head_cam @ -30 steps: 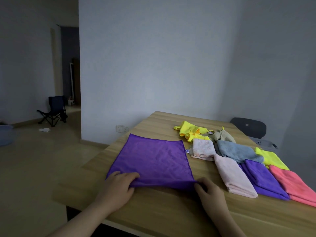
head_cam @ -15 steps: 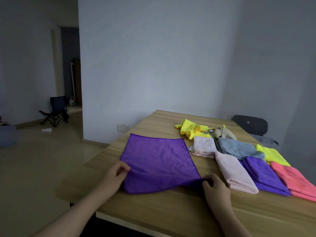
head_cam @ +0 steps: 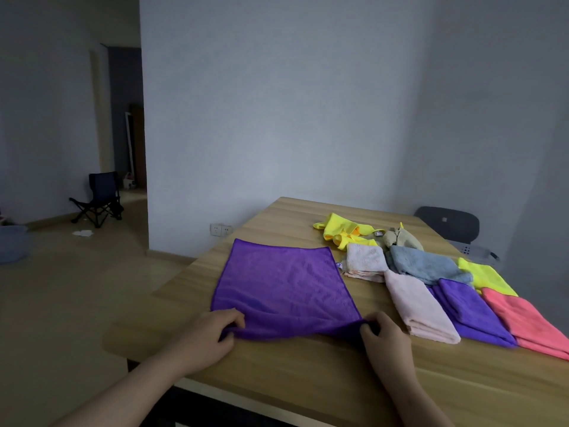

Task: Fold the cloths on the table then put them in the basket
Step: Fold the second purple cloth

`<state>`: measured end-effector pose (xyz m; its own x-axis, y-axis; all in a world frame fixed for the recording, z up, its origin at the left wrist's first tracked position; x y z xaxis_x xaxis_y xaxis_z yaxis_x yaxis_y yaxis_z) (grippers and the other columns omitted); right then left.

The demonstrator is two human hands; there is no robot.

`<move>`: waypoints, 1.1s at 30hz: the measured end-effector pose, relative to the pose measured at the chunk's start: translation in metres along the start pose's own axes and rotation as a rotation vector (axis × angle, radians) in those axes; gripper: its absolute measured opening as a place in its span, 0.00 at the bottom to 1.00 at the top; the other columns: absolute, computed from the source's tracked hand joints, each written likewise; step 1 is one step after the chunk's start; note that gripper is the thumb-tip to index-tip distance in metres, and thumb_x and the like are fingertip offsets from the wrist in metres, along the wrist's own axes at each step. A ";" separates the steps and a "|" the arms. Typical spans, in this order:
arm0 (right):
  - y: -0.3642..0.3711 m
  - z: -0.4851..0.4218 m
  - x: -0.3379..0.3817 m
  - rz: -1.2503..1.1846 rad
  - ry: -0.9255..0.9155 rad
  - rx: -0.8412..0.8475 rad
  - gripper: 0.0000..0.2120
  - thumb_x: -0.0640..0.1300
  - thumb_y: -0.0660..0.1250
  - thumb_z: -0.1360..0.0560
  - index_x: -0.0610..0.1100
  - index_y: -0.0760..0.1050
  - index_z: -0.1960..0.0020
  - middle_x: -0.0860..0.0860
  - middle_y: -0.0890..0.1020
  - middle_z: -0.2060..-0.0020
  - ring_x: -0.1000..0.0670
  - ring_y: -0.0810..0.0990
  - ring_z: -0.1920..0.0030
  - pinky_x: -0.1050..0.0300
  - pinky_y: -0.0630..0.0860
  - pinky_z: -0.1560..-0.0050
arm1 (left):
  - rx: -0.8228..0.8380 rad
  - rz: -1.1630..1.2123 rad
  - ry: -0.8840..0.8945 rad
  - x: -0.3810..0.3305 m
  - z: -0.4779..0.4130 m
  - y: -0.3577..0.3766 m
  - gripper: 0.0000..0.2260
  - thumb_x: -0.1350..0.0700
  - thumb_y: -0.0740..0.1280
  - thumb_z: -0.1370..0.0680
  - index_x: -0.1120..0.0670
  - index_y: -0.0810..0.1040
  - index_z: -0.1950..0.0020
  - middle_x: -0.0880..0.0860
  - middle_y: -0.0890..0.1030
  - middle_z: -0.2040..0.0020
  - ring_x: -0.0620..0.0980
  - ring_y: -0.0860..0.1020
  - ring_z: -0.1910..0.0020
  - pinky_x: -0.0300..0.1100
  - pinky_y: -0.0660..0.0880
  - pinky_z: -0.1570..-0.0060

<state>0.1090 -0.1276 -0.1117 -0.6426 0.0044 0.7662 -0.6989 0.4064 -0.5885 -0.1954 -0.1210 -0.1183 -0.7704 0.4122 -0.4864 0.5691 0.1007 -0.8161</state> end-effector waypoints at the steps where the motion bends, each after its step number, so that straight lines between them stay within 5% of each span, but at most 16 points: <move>1: -0.001 0.000 0.000 0.002 -0.003 -0.008 0.07 0.43 0.62 0.25 0.51 0.73 0.61 0.56 0.77 0.67 0.60 0.73 0.65 0.65 0.65 0.69 | -0.019 -0.012 -0.025 0.003 0.000 -0.001 0.13 0.60 0.63 0.26 0.40 0.68 0.59 0.41 0.77 0.46 0.39 0.74 0.45 0.35 0.71 0.46; 5: 0.000 0.002 0.001 0.016 -0.022 -0.017 0.06 0.44 0.62 0.24 0.49 0.74 0.60 0.52 0.78 0.67 0.57 0.74 0.65 0.63 0.66 0.68 | -0.112 -0.013 -0.121 0.012 -0.002 -0.008 0.16 0.66 0.61 0.30 0.44 0.64 0.60 0.48 0.77 0.51 0.48 0.76 0.51 0.45 0.74 0.50; 9: -0.004 0.003 -0.001 0.017 -0.018 -0.039 0.08 0.45 0.61 0.23 0.49 0.73 0.61 0.52 0.78 0.67 0.57 0.73 0.65 0.64 0.65 0.68 | -0.252 0.027 -0.158 0.019 0.000 -0.015 0.23 0.71 0.62 0.32 0.42 0.65 0.56 0.46 0.73 0.53 0.46 0.74 0.53 0.43 0.72 0.53; 14: -0.012 0.008 -0.005 -0.034 0.011 -0.060 0.11 0.47 0.63 0.24 0.48 0.75 0.64 0.54 0.78 0.68 0.58 0.74 0.65 0.63 0.66 0.68 | -0.408 0.488 -0.311 0.040 0.002 -0.030 0.20 0.74 0.65 0.32 0.48 0.75 0.60 0.49 0.79 0.60 0.50 0.77 0.58 0.38 0.69 0.62; 19: -0.032 0.006 0.002 -0.192 0.014 -0.156 0.10 0.46 0.64 0.24 0.47 0.75 0.64 0.51 0.78 0.68 0.54 0.74 0.64 0.60 0.67 0.68 | -0.539 0.764 -0.268 0.026 -0.007 -0.052 0.15 0.69 0.63 0.26 0.49 0.79 0.61 0.45 0.81 0.65 0.45 0.77 0.61 0.37 0.70 0.62; 25: -0.050 -0.031 0.029 -0.335 0.027 -0.187 0.13 0.50 0.62 0.23 0.47 0.71 0.64 0.51 0.74 0.69 0.52 0.72 0.65 0.56 0.65 0.67 | -0.624 0.727 -0.202 0.009 -0.053 -0.076 0.09 0.63 0.61 0.21 0.50 0.76 0.55 0.47 0.79 0.59 0.43 0.76 0.59 0.37 0.71 0.61; 30: -0.008 -0.074 0.025 -0.410 0.230 0.180 0.02 0.43 0.61 0.26 0.46 0.70 0.54 0.46 0.76 0.57 0.48 0.74 0.56 0.53 0.66 0.59 | -0.614 0.505 -0.232 0.023 -0.102 -0.064 0.05 0.60 0.59 0.20 0.53 0.74 0.51 0.50 0.78 0.58 0.49 0.75 0.59 0.40 0.69 0.62; 33: 0.008 -0.098 0.020 -0.254 0.245 0.202 0.05 0.40 0.61 0.28 0.45 0.68 0.53 0.44 0.76 0.55 0.47 0.76 0.57 0.54 0.68 0.61 | -0.524 0.425 -0.310 0.046 -0.127 -0.036 0.07 0.58 0.57 0.19 0.55 0.74 0.52 0.53 0.78 0.56 0.55 0.76 0.55 0.47 0.71 0.56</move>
<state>0.1213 -0.0342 -0.0759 -0.3648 0.1541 0.9183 -0.8893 0.2346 -0.3926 -0.2149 0.0100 -0.0719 -0.4548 0.2454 -0.8561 0.8392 0.4400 -0.3196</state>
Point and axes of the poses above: each hand's wrist, its own z-axis away from the middle knuckle, its own y-axis out of the palm, x = y × z, the point moved 9 cm from there along -z, towards the middle knuckle
